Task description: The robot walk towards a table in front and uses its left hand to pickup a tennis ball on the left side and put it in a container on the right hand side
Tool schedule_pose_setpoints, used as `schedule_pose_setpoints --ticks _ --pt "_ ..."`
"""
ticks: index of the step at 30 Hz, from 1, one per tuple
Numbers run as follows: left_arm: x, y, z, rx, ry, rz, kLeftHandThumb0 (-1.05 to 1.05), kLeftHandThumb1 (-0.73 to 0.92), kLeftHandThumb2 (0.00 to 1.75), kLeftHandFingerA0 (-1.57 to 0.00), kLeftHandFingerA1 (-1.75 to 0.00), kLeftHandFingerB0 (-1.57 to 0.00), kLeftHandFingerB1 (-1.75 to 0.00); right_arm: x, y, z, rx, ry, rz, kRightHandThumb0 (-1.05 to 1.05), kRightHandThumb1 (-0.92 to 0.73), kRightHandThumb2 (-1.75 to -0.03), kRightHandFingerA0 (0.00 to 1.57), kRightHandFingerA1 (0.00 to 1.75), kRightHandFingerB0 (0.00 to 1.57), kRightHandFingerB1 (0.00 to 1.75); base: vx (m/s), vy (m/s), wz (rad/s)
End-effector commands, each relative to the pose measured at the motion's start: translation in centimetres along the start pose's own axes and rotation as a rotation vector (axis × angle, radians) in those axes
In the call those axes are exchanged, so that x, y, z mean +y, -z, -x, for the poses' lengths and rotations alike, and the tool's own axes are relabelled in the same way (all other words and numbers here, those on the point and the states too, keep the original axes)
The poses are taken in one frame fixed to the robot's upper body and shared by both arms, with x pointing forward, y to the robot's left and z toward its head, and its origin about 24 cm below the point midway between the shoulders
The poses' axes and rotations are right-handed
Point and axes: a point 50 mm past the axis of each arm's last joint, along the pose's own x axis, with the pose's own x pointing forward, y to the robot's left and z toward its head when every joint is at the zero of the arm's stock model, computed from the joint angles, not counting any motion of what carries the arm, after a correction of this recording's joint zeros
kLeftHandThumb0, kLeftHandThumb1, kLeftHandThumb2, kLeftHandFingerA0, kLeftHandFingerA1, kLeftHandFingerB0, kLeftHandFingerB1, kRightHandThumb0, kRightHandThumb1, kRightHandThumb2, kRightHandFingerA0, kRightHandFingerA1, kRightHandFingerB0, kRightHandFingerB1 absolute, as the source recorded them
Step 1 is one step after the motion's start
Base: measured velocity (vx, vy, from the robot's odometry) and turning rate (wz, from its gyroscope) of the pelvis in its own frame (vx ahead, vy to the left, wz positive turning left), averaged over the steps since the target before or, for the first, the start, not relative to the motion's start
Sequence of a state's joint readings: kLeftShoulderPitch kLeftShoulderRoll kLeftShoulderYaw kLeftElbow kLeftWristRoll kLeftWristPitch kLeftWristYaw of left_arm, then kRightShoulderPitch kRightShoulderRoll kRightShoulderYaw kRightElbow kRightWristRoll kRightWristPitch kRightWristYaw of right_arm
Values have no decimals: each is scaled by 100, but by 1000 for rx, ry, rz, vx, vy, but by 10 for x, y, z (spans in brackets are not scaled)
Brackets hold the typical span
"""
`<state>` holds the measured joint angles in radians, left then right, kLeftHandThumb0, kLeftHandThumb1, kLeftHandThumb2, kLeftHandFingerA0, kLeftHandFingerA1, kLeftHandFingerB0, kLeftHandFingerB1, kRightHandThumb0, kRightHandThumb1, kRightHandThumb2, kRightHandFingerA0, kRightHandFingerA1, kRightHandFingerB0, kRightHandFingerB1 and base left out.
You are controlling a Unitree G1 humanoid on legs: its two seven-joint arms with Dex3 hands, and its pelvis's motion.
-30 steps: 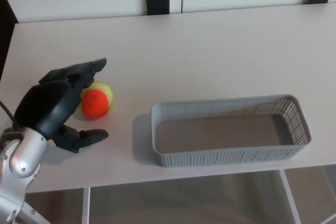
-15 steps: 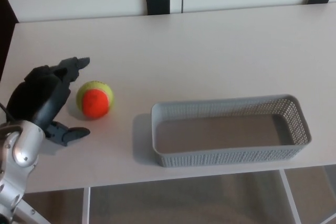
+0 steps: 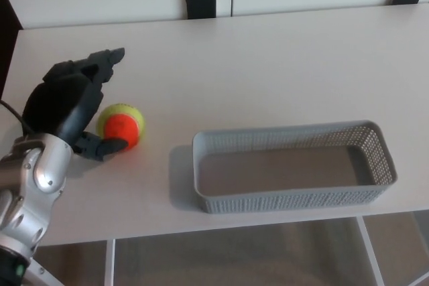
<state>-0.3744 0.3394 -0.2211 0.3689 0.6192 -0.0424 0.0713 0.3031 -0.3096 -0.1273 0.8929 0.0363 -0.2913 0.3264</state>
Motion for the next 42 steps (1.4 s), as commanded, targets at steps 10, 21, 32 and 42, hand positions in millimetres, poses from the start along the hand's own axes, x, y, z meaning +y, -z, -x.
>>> schedule_pose_setpoints --ticks 10,21,32,42 --pt "-18 -11 -1 29 125 24 -48 33 59 -10 -35 -7 -22 -6 -1 1 4 -2 -7 -39 -40 -70 69 65 49 54 0 0 0" --pt "-28 -4 -3 81 182 -1 -27 19 78 0 -48 0 -48 -7 -3 0 4 4 21 -41 -41 -71 68 63 49 54 0 0 0" --pt "-36 9 -4 183 216 -35 -56 37 67 -15 -40 -7 -31 -6 -3 0 1 1 34 -41 -42 -72 68 64 49 54 0 0 0" --pt "-42 12 -6 181 270 33 -44 37 64 -74 -77 -20 -36 -4 -5 1 -5 -7 48 -41 -42 -72 66 63 48 54 0 0 0"
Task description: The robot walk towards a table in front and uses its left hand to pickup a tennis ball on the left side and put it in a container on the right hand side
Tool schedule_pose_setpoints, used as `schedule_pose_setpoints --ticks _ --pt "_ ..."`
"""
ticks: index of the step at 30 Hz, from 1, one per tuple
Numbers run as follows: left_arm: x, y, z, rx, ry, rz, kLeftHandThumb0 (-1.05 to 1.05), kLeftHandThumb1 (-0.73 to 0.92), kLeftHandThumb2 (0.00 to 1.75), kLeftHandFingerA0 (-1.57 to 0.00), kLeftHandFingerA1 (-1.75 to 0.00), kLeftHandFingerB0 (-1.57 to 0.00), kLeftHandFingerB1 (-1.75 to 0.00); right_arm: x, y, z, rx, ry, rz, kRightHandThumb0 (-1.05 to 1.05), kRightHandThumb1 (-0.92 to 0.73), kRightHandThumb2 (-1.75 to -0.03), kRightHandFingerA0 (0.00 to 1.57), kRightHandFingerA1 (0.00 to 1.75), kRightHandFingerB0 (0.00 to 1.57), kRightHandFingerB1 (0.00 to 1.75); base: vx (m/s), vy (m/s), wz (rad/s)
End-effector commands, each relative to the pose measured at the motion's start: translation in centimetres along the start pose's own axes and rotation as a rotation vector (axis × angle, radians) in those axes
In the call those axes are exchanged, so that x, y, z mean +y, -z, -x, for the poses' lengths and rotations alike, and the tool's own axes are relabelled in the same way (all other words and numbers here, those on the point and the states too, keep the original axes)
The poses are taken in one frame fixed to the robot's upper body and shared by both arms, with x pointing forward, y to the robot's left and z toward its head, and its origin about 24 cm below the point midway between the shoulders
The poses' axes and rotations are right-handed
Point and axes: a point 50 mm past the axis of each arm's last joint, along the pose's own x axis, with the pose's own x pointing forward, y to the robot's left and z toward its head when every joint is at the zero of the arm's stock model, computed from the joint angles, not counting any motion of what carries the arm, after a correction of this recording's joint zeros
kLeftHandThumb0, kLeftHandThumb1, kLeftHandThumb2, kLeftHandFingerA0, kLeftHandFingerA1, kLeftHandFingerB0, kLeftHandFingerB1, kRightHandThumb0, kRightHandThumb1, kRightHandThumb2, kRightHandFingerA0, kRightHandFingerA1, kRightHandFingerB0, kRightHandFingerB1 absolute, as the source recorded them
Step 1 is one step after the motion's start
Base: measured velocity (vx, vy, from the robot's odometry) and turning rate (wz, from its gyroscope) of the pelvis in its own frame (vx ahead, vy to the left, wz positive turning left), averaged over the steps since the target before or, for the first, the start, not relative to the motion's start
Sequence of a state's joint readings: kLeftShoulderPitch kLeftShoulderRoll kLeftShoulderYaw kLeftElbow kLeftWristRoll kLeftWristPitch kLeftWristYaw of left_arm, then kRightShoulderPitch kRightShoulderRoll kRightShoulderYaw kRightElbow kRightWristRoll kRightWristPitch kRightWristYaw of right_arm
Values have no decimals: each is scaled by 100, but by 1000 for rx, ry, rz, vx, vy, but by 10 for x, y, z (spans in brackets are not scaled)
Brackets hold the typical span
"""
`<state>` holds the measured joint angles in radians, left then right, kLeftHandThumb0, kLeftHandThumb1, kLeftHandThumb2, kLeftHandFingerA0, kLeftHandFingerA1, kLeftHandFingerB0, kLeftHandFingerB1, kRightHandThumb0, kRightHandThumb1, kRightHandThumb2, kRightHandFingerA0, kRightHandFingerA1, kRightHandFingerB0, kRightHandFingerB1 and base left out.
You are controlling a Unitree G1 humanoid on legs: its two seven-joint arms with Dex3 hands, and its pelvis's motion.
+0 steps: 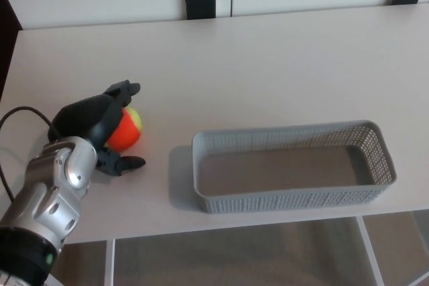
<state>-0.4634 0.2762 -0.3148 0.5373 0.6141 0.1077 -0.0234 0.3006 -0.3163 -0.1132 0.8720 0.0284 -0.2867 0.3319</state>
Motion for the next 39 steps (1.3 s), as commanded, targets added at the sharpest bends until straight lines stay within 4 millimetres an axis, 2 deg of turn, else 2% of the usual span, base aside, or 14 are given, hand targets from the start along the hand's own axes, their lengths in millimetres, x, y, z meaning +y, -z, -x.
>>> schedule_pose_setpoints --ticks 1,6,7,9,10,12,16,17,19,28,33,34,36,39 --pt "-12 9 3 28 104 64 -25 77 64 -110 -73 -54 -40 -5 0 2 7 10 25 -41 -42 -72 67 64 49 54 0 0 0" --pt "-13 6 3 31 162 113 -25 77 64 -110 -73 -54 -40 -6 -1 0 5 12 30 -41 -42 -72 67 64 49 54 0 0 0" --pt "-14 -3 5 -39 159 103 -24 82 64 -82 -102 -59 -41 -7 -5 -1 -3 14 18 -33 -52 -55 70 56 53 45 0 0 0" --pt "-14 -4 6 -47 160 102 -24 82 64 -82 -102 -59 -41 -8 -5 -1 -3 14 16 -33 -52 -55 70 56 53 45 0 0 0" --pt "-11 -10 6 -75 154 102 -15 79 64 -50 -132 -62 -42 -8 -7 -2 1 21 19 -41 -42 -72 68 65 49 54 0 0 0" --pt "-10 -16 9 -119 147 114 -14 81 61 -58 -153 -76 -51 -9 -7 -2 -4 24 17 -38 -42 -72 68 64 49 54 0 0 0" --pt "-10 -16 10 -123 150 117 -14 81 61 -58 -153 -76 -51 -9 -7 -2 -4 24 16 -38 -42 -72 68 64 49 54 0 0 0" --pt "-12 -18 13 -130 127 149 -11 86 66 -65 -153 -67 -95 -9 -8 -1 -4 25 40 -33 -52 -55 71 56 53 44 0 0 0" --pt "-13 -19 14 -130 118 167 -14 89 66 -62 -155 -62 -97 -9 -8 -2 -1 28 39 -42 -41 -73 68 65 50 55 0 0 0" --pt "-4 -27 21 -196 73 226 -17 89 66 -67 -152 -61 -100 -11 -13 -1 -24 24 43 -31 -53 -55 71 58 52 46 0 0 0" --pt "30 -81 45 -458 -110 335 -8 86 65 -69 -154 -67 -89 -11 -13 -5 -13 28 26 -38 -42 -72 69 66 49 55 0 0 0" --pt "33 -89 50 -484 -120 337 -9 84 66 -70 -152 -73 -72 -11 -13 -5 -11 29 32 -32 -52 -55 74 58 54 46 0 0 0" --pt "40 -106 61 -555 -145 348 -3 82 63 -70 -152 -73 -85 -11 -13 -4 -11 28 41 -39 -42 -73 68 65 49 55 0 0 0" --pt "43 -129 78 -647 -180 347 -6 84 63 -65 -150 -68 -93 -10 -13 -2 -22 21 52 -32 -54 -55 72 58 53 46 0 0 0"
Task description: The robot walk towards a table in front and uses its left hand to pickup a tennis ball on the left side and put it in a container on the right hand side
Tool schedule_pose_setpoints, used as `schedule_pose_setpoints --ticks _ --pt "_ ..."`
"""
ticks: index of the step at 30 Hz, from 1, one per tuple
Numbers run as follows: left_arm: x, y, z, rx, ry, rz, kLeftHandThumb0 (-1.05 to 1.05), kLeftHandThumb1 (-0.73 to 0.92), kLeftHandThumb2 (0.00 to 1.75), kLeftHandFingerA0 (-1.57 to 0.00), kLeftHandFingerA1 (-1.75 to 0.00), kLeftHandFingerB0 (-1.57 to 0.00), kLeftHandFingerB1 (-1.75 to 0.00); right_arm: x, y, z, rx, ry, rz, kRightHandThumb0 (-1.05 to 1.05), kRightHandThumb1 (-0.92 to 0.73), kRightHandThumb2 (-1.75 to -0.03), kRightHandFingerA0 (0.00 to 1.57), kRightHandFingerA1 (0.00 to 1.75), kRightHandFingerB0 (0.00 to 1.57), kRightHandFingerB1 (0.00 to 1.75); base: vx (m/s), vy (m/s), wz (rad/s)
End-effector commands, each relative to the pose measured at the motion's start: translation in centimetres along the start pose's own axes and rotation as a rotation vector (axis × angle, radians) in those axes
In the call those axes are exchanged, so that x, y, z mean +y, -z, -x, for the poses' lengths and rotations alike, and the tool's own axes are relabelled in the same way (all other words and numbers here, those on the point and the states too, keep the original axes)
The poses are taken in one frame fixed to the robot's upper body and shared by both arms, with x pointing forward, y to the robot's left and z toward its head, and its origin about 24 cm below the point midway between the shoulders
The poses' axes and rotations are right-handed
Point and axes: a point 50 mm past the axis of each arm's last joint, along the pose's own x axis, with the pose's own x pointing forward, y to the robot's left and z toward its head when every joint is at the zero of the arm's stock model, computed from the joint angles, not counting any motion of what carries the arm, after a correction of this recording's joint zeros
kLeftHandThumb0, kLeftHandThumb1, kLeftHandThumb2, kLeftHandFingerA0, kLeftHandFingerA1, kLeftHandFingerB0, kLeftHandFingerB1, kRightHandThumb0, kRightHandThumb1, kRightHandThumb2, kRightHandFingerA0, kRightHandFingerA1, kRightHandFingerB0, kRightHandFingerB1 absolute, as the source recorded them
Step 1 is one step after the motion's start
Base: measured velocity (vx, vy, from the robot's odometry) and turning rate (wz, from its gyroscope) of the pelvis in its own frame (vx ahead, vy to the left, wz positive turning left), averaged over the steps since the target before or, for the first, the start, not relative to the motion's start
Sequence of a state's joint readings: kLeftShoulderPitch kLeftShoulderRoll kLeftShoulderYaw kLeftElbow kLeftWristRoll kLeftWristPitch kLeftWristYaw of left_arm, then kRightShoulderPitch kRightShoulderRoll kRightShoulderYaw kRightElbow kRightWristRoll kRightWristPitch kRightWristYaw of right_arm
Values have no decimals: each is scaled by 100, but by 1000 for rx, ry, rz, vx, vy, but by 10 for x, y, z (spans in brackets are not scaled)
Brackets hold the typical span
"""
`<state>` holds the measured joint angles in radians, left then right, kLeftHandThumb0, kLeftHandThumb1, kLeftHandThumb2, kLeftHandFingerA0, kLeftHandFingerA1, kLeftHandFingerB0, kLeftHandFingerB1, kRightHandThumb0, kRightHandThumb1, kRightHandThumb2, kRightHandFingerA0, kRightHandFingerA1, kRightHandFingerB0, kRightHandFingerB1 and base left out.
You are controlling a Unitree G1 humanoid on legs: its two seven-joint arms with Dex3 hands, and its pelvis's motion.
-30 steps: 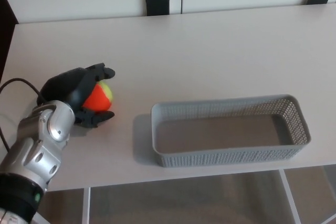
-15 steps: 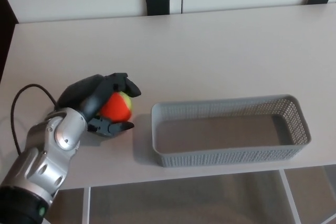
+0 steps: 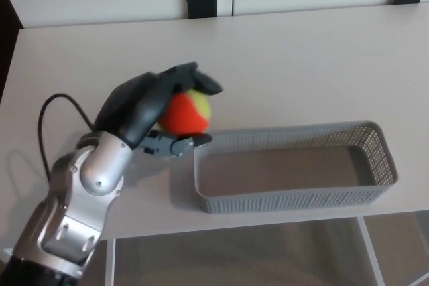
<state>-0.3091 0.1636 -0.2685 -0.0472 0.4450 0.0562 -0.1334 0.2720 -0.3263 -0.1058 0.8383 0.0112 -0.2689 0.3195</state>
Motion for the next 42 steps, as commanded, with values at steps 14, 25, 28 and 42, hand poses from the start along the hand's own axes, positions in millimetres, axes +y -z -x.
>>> schedule_pose_setpoints --ticks 14,25,28,42 --pt "-26 -89 21 -295 1 48 -27 80 69 -81 -158 -77 -80 -6 3 2 23 -3 49 -35 -53 -55 72 58 53 46 0 0 0" --pt "-42 -63 13 -202 29 -15 -29 80 69 -77 -160 -75 -98 -7 -3 1 8 -12 65 -35 -54 -55 70 56 54 45 0 0 0" --pt "-40 -59 9 -187 22 -27 -29 79 67 -76 -164 -74 -99 -7 -4 1 13 -9 85 -36 -54 -55 73 55 54 44 0 0 0" --pt "-47 -42 8 -101 66 -133 -85 52 86 0 0 0 -6 -2 -3 -1 18 -53 155 -40 -57 -56 72 55 55 44 0 0 0"
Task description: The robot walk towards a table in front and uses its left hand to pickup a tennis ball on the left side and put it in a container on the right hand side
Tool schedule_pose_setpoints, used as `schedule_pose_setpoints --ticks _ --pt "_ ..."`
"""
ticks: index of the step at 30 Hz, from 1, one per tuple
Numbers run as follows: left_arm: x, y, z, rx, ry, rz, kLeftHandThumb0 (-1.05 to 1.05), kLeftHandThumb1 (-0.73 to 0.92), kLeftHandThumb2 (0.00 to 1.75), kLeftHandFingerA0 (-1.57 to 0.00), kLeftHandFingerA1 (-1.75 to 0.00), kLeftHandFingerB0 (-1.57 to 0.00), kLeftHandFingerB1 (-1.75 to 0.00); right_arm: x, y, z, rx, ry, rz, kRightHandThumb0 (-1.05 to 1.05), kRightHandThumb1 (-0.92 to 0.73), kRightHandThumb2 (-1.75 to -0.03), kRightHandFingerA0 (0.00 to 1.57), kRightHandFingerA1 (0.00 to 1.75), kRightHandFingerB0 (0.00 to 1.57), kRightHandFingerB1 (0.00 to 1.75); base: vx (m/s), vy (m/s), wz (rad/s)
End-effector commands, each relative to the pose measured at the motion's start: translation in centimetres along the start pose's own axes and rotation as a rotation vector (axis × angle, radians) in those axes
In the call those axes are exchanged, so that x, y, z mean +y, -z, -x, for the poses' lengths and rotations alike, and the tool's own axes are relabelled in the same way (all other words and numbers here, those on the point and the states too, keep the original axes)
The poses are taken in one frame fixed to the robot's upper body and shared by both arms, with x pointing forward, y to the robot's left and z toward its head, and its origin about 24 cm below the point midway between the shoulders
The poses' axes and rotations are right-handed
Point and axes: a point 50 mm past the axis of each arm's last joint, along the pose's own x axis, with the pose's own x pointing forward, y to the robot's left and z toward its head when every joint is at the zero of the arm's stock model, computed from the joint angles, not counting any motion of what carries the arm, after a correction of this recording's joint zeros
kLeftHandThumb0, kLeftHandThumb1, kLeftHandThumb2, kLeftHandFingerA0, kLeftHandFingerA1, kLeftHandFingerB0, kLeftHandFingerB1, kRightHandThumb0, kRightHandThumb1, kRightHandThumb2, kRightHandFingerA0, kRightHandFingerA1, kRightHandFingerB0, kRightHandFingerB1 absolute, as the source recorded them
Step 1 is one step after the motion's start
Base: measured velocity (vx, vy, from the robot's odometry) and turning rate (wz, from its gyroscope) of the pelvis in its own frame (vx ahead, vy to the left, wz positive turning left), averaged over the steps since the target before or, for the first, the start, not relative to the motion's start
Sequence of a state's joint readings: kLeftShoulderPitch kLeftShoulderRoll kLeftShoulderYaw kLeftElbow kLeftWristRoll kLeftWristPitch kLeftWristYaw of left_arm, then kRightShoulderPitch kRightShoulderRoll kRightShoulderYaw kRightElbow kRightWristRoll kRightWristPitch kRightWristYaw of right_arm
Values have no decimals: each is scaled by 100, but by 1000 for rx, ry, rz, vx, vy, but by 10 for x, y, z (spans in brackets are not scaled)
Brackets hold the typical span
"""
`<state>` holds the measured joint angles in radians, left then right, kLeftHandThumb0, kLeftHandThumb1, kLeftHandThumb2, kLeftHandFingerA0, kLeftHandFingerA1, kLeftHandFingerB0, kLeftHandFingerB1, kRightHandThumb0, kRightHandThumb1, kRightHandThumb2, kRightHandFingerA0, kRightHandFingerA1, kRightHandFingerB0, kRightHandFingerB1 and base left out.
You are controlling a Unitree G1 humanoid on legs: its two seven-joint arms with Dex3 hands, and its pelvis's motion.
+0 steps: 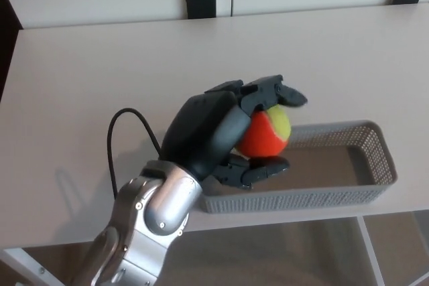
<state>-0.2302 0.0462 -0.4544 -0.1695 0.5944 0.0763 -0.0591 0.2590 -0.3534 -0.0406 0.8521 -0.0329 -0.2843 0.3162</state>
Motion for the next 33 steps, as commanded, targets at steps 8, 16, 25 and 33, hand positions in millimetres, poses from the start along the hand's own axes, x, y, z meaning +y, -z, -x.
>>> schedule_pose_setpoints --ticks 8,16,25,33 --pt "2 5 4 49 126 -208 -100 73 63 0 0 0 -1 -7 -6 -1 -6 -13 31 -37 -58 -56 68 55 53 44 0 0 0" --pt "8 -5 9 -9 98 -190 -103 80 66 0 0 0 -2 -8 -6 -1 -5 1 52 -40 -59 -56 72 56 54 44 0 0 0" --pt "45 -81 79 -407 -66 67 -69 49 79 -17 -40 -13 -40 -11 -5 0 3 -8 53 -39 -59 -57 72 58 53 45 0 0 0" --pt "79 -88 160 -522 163 408 -77 66 61 -39 -33 -34 -32 -16 -2 2 32 12 55 -44 -46 -78 71 67 49 56 0 0 0"
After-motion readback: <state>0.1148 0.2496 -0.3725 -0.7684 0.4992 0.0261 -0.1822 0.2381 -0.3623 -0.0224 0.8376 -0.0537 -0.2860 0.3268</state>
